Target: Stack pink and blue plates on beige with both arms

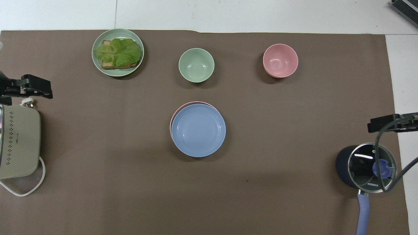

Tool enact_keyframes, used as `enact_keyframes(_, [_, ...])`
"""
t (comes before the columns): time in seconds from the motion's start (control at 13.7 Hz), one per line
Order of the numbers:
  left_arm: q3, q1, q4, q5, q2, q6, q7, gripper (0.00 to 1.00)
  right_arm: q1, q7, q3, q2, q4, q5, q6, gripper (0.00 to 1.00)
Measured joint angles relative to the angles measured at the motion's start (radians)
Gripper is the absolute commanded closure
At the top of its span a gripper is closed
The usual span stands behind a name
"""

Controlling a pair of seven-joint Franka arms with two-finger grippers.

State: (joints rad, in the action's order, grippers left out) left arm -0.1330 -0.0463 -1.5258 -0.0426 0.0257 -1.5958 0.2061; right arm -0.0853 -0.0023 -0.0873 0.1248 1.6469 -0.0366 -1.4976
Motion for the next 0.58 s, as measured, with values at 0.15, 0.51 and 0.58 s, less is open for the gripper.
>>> enact_keyframes(0.15, [0.0, 0.0, 0.0, 0.0, 0.0, 0.0, 0.0, 0.0, 0.0, 0.0, 0.0, 0.001, -0.004, 0.0, 0.005, 0.0])
enact_keyframes(0.51, [0.0, 0.0, 0.0, 0.0, 0.0, 0.0, 0.0, 0.0, 0.0, 0.0, 0.0, 0.001, -0.01, 0.0, 0.01, 0.0])
enact_keyframes(0.58, [0.0, 0.0, 0.0, 0.0, 0.0, 0.0, 0.0, 0.0, 0.0, 0.0, 0.0, 0.001, -0.01, 0.0, 0.01, 0.0])
